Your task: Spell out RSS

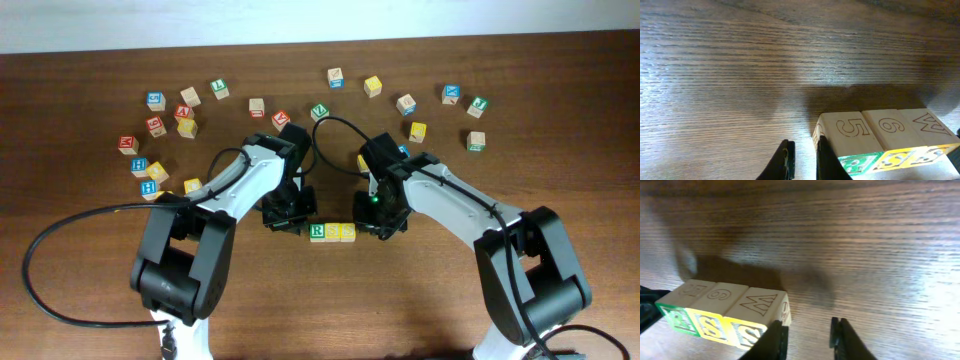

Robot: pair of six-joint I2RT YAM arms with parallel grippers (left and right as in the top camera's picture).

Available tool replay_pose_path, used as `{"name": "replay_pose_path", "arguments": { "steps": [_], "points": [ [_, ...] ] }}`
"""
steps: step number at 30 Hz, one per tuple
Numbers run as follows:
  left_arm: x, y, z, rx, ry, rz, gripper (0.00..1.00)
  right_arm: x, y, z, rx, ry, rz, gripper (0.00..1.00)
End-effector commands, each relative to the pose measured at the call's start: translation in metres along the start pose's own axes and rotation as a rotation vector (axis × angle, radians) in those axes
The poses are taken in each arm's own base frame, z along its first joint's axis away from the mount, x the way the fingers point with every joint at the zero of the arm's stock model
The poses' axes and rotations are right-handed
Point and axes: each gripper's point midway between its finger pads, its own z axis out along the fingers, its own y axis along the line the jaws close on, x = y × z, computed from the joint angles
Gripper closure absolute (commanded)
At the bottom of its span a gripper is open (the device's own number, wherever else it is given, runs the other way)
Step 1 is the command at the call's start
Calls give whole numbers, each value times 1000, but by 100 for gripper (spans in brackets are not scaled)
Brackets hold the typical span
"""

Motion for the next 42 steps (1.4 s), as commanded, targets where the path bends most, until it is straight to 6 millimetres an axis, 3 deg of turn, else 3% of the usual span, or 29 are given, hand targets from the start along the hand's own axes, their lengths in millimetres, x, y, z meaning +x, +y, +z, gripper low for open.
{"name": "replay_pose_path", "arguments": {
  "steps": [1,17,22,24,32,42],
  "points": [
    [1,0,1,-3,-2,-5,84,3,0,5,-2,14,2,75],
    [6,8,1,-40,14,-14,86,-9,-2,-4,43,-33,-28,69],
    [8,9,1,-44,20,-16,86,3,-8,-3,70,13,-16,85],
    [8,9,1,-45,22,-16,87,3,-6,-2,69,12,-19,96],
    [12,9,1,-45,37,-20,89,7,10,1,7,21,-43,96],
    [16,5,1,-22,58,-21,94,4,18,2,-21,8,-54,96]
  ]
}}
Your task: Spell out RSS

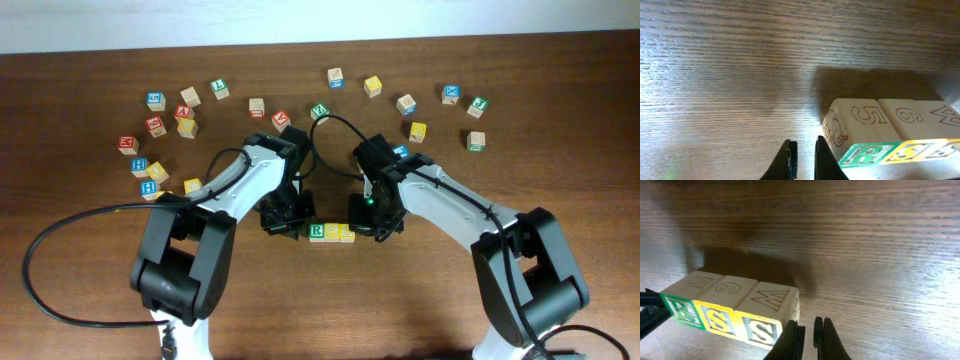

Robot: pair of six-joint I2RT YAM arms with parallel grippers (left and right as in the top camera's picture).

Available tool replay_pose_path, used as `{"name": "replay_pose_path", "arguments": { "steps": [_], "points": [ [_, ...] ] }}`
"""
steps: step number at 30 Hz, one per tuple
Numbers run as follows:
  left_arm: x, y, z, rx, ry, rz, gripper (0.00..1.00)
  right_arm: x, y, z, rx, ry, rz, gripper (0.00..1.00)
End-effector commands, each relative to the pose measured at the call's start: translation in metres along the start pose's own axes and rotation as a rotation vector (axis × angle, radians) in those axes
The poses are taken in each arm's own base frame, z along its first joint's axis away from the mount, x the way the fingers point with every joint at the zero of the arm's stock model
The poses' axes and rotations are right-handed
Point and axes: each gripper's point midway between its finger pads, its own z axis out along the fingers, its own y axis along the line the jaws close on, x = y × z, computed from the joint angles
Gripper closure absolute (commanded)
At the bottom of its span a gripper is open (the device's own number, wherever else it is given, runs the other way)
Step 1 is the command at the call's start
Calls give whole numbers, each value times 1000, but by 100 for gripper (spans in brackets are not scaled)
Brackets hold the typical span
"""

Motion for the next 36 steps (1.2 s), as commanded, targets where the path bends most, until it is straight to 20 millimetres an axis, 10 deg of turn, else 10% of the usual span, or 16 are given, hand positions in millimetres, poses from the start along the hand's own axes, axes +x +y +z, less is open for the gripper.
{"name": "replay_pose_path", "arguments": {
  "steps": [1,23,36],
  "points": [
    [5,-3,1,13,14,1,94,-1,9,2,-24,2,-17,96],
    [3,-4,1,20,8,5,92,-6,9,1,-26,-17,-29,95],
    [0,3,1,-19,-8,2,89,-7,-4,0,25,-23,-8,75]
  ]
}}
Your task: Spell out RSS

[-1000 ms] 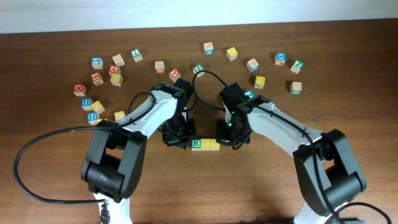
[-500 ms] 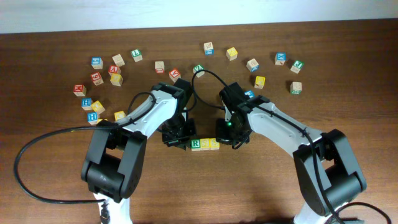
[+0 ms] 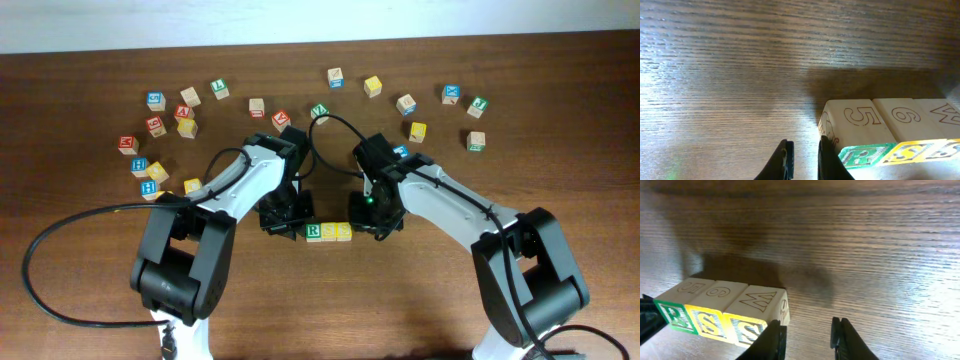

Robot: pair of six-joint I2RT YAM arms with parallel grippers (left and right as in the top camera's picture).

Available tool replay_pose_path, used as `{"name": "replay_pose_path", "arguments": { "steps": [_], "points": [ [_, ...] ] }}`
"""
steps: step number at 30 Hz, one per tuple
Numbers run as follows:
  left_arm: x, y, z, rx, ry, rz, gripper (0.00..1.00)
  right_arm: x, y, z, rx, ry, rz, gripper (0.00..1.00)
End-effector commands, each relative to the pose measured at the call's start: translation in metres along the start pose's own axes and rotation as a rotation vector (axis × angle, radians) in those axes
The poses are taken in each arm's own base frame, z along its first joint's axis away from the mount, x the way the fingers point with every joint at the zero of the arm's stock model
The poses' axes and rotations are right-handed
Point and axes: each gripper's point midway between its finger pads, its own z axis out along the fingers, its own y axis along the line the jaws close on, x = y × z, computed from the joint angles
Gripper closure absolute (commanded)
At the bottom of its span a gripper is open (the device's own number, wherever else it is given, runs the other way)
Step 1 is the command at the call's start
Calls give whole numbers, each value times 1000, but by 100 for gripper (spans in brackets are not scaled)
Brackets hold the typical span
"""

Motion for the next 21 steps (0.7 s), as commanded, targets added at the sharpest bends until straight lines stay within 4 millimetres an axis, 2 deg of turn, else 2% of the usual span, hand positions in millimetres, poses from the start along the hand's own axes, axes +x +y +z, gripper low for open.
{"name": "replay_pose_path", "arguments": {
  "steps": [1,4,9,13,15,17,18,20,21],
  "points": [
    [2,1,1,-8,-1,2,89,-3,-6,-1,14,3,13,75],
    [1,2,1,-16,-6,2,87,-4,-14,-3,20,10,37,75],
    [2,6,1,-32,-3,-1,88,-7,-18,-3,42,-5,34,68],
    [-5,22,-3,-58,-13,-41,89,-17,-29,-6,85,-46,47,65],
    [-8,32,-7,-54,-5,-29,89,-25,-35,-20,78,-73,74,65],
    [-9,38,-16,-49,-5,-36,87,-26,-38,-52,78,-122,84,65],
    [-10,40,-30,-29,-38,-29,88,-19,-38,-81,78,-169,67,62],
    [-11,39,-71,26,-160,-23,87,2,-42,-128,95,-253,56,52],
    [-8,40,-100,37,-255,-10,83,24,-46,-156,101,-291,53,44]
  ]
}}
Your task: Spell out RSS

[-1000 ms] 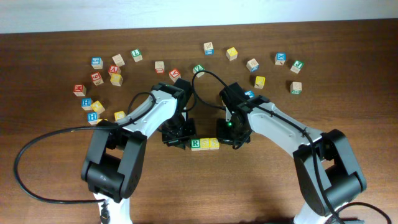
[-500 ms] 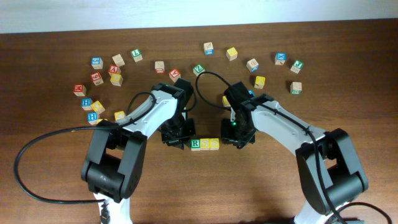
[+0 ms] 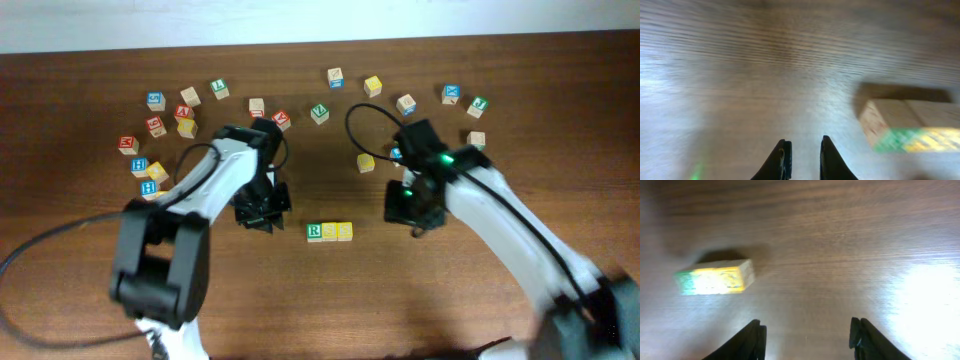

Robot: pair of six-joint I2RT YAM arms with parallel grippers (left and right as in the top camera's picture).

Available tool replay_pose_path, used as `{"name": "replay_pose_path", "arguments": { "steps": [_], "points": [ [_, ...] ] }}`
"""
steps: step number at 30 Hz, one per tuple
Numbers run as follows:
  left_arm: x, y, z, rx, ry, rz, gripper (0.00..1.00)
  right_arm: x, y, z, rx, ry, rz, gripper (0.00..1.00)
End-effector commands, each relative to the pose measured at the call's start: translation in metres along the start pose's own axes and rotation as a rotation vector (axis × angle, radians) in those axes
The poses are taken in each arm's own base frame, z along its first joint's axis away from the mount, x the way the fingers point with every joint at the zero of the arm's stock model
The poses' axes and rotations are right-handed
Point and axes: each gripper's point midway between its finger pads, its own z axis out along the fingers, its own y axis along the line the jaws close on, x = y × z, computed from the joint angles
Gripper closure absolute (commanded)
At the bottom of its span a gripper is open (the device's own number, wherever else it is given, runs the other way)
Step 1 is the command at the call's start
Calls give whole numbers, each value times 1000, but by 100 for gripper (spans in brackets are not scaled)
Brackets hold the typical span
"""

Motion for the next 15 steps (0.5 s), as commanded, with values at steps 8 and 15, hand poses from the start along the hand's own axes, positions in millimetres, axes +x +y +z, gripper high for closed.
{"name": "replay_pose_path", "arguments": {
  "steps": [8,15],
  "points": [
    [81,23,-128,67,-445,101,1,121,-62,-165,-137,-454,-43,2],
    [139,46,-164,217,-828,62,1,140,-74,-166,-160,-500,-47,2]
  ]
}}
